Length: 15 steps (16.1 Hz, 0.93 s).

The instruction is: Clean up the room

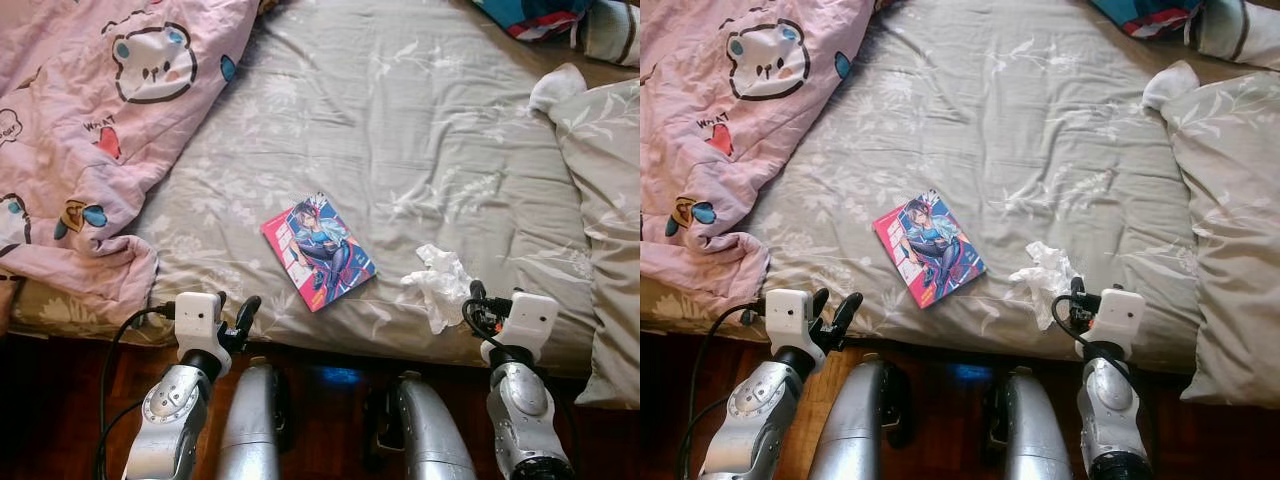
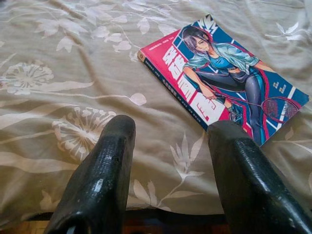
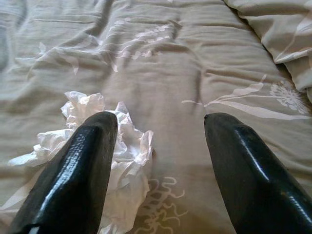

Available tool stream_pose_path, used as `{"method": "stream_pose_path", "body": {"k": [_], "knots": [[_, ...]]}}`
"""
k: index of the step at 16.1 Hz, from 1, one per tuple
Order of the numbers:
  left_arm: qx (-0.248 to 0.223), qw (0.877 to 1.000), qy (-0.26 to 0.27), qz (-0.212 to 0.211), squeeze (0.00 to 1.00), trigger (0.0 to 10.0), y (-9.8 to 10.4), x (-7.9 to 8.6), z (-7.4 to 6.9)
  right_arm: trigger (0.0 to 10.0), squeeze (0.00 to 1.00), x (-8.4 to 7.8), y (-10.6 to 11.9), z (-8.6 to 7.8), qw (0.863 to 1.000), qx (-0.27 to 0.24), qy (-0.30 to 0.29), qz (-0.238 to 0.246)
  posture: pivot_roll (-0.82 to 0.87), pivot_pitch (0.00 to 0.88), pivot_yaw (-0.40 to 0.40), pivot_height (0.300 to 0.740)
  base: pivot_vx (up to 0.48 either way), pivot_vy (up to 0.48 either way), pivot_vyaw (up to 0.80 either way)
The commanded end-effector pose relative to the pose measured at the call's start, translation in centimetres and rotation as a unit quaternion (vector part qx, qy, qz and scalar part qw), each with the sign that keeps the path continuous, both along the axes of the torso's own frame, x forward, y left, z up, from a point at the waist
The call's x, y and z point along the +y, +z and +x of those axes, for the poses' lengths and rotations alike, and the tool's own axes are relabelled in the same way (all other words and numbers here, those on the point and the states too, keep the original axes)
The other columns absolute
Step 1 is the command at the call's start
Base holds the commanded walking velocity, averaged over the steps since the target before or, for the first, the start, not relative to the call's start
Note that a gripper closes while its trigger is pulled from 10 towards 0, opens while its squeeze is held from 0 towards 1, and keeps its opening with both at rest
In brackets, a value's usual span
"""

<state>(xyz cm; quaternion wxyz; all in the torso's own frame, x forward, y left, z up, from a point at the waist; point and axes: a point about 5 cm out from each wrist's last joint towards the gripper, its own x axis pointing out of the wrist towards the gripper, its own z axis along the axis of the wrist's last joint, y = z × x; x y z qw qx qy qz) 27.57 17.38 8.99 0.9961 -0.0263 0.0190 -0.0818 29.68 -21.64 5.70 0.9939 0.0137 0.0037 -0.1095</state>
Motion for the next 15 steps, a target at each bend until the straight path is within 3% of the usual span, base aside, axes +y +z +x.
{"method": "stream_pose_path", "body": {"k": [1, 13, 15], "knots": [[0.035, 0.999, 0.01, -0.002, 0.0, 10.0, -1.52, 0.63, -0.78, 10.0, 0.0, -0.25, -1.54, -1.01, 0.999, 0.035, -0.004, 0.003, 0.08, 0.464, 0.058, 0.646, 0.0, 0.0, 0.0], [0.036, 0.999, -0.001, 0.001, 0.0, 10.0, -1.42, 0.08, -0.57, 10.0, 0.0, -0.62, -1.66, -0.57, 0.998, 0.056, -0.002, 0.004, 0.08, 0.478, 0.064, 0.646, 0.0, 0.0, 0.04], [0.034, 0.999, -0.003, 0.001, 0.0, 10.0, -1.27, -0.06, -0.37, 10.0, 0.0, -0.41, -1.57, -0.28, 0.998, 0.058, 0.002, 0.005, 0.08, 0.481, 0.064, 0.646, 0.287, 0.0, 0.0]]}}
